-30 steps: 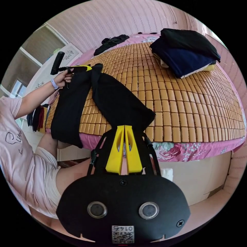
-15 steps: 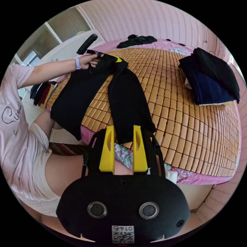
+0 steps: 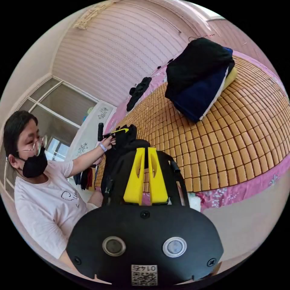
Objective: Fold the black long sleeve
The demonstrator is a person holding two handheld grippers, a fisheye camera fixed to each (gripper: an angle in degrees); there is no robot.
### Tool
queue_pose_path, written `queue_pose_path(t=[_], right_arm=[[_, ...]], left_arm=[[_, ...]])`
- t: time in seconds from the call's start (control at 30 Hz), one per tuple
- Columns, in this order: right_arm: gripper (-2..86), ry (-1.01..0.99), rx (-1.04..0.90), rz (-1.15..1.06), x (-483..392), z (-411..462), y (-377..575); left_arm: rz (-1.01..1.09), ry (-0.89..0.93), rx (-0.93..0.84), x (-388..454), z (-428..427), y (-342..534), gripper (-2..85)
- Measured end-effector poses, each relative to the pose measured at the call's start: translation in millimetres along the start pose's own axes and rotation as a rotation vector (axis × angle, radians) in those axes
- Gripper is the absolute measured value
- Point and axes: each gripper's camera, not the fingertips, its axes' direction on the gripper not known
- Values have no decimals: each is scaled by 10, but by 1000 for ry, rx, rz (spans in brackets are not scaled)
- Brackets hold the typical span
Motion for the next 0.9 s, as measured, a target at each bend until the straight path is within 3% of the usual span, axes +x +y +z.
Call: queue_pose_path(t=[0.07,0.1,0.33,0.47,0.53,0.6,0.9], right_arm=[[72,252,4,87,289,1,-99],[85,285,9,107,350,20,-110],[116,358,-5,144,693,713,-61],[56,429,-35,81,705,1146,-64],[26,457,-68,55,713,1283,-71],[16,470,-62,37,724,1353,-66],[13,501,-96,54,925,1857,24]], left_arm=[[6,-18,-12,23,0,-58,15],[10,-32,-26,42,17,-98,35],[-9,-100,-125,150,190,-256,63],[12,-112,-182,220,165,-270,3],[0,-122,-142,244,25,-275,-4],[-11,-132,23,256,-234,-250,-8],[-343,-12,64,-53,-459,-44,-7]])
